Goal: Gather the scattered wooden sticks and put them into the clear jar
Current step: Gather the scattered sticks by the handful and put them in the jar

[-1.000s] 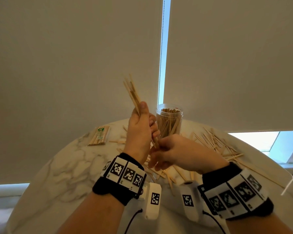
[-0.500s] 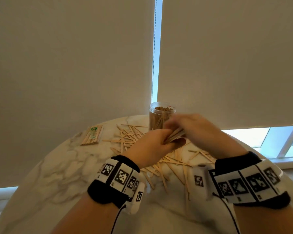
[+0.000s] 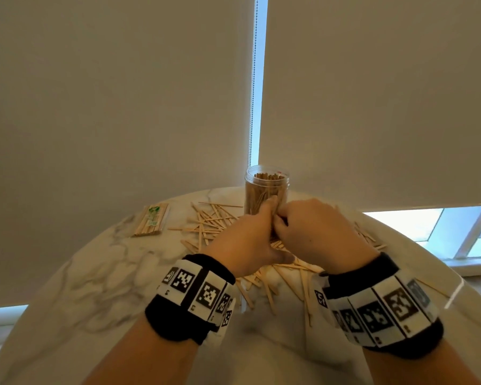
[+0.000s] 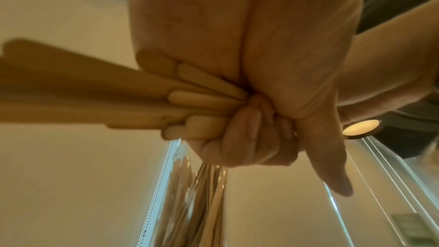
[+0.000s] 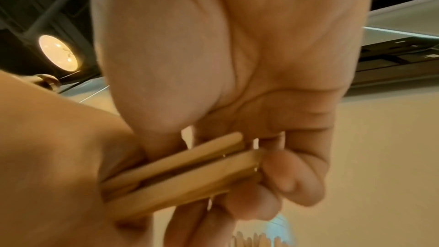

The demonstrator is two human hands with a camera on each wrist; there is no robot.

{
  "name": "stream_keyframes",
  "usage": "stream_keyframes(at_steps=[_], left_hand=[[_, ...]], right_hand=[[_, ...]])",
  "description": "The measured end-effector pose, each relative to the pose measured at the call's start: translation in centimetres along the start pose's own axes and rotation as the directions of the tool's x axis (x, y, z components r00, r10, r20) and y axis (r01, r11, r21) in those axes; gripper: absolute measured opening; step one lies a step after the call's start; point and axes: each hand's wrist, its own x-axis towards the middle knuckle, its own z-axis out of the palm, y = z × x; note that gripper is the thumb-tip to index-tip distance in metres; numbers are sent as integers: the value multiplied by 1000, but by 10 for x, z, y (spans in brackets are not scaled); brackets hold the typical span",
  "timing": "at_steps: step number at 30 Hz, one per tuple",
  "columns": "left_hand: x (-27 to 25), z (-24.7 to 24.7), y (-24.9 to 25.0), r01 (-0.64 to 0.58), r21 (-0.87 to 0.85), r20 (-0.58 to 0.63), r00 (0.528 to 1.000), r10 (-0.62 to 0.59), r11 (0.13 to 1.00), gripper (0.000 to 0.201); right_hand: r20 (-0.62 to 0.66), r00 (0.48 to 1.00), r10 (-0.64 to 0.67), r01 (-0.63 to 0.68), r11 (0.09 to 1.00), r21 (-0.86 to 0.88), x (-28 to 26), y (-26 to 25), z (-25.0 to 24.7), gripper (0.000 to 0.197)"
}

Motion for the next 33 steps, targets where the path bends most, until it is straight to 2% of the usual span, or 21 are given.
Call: stream_keyframes(at_steps=[3,5,8,10,12,13,14,15,16,17,18,19,20,21,24,26,28,29,30,33], left_hand=[[3,-3,-1,18,11,5,1000,-18,1000,120],[3,-8,-3,6,-22,-3,1000,-6,1000,118],[-1,-17,-2,-19,-82,34,999,22,996,111],[-5,-24,-2,-24,-150,12,1000,26,988,112],[-7,-35,-2,10,-203,-88,996,-28,979,106],[-7,-40,-4,30,-249,-183,980,-77,968,98],[-6,-45,-6,36,-314,-305,942,-137,949,88],[-4,-49,-7,29,-414,-415,884,-217,910,76],[-3,-51,-6,15,-553,-459,829,-320,833,68],[-2,-50,-2,-2,-703,-419,809,-412,711,64],[-3,-47,6,-19,-826,-331,825,-458,564,62],[-4,-43,14,-31,-902,-244,859,-450,431,61],[-6,-38,23,-34,-936,-187,891,-414,349,61],[-7,-34,30,-36,-946,-165,908,-384,323,61],[-6,-30,34,-39,-943,-176,901,-396,330,62],[-5,-35,26,-18,-914,-204,885,-419,405,53],[-3,-40,17,-41,-865,-293,851,-437,501,39],[-3,-41,15,-56,-852,-327,833,-447,520,36],[-3,-40,16,-50,-849,-326,834,-445,527,36],[-2,-28,20,22,-828,-228,900,-372,561,45]], right_hand=[[9,997,-82,82,996,-30,0,-7,2,37],[-41,994,-101,97,991,-88,1,-9,5,45],[-56,996,-64,62,997,-49,6,-2,9,48],[-26,1000,-4,3,999,-46,8,9,8,49],[-49,995,85,-87,995,-40,8,24,1,51],[-70,986,152,-150,988,30,7,32,-5,52],[-83,974,211,-201,972,119,6,38,-11,53],[-102,966,239,-217,957,194,5,42,-16,53],[-127,962,242,-206,947,246,3,44,-21,53],[-144,961,234,-187,940,285,3,42,-24,53],[-155,964,217,-162,937,309,3,37,-25,53],[-160,966,202,-142,936,323,2,29,-24,54],[-159,969,189,-131,938,321,2,21,-22,54],[-162,972,171,-116,946,304,1,14,-19,54],[-146,980,134,-88,954,287,1,0,-11,55],[-115,985,125,-82,941,328,2,-1,-11,55],[-122,984,132,-87,943,320,2,3,-12,54],[-139,980,146,-97,945,312,3,5,-12,54],[-151,975,164,-110,944,311,3,7,-12,53],[-170,967,190,-141,954,265,3,8,-9,53]])
